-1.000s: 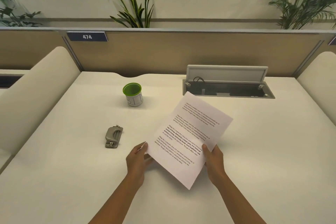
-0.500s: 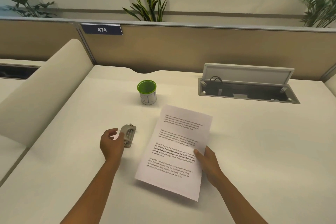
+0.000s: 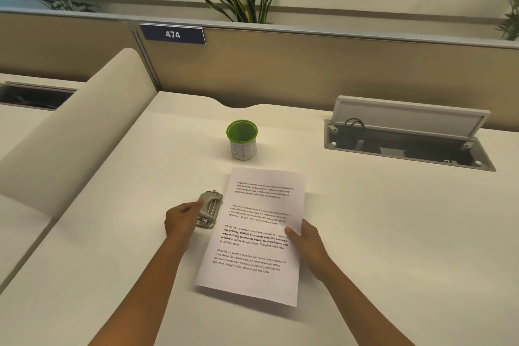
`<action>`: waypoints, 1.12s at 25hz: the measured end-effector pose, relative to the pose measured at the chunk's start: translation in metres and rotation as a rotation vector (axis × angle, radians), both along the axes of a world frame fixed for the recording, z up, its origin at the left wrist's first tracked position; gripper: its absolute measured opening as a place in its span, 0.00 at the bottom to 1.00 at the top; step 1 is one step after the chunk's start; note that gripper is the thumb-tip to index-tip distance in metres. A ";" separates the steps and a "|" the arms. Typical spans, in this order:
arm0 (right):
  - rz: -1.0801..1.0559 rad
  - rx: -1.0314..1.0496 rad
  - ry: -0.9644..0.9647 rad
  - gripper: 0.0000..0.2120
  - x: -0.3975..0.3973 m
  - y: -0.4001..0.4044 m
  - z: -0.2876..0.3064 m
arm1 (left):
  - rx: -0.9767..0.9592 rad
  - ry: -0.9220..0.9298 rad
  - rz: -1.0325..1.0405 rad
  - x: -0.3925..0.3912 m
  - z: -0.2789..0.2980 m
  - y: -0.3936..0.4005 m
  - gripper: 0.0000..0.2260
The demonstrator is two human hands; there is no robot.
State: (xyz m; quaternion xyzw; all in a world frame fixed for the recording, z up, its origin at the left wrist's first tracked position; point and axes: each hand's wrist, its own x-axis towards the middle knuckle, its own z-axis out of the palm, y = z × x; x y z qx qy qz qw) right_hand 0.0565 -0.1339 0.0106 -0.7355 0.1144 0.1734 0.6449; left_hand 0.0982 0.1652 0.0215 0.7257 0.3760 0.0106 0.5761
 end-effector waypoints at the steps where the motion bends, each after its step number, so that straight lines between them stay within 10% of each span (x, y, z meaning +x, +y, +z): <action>1: 0.010 -0.003 -0.002 0.15 0.003 0.003 0.000 | -0.030 0.012 -0.007 0.002 -0.001 0.004 0.10; 28: 0.040 -0.102 -0.004 0.15 0.015 0.018 0.004 | -0.153 0.032 -0.126 -0.011 -0.009 0.007 0.11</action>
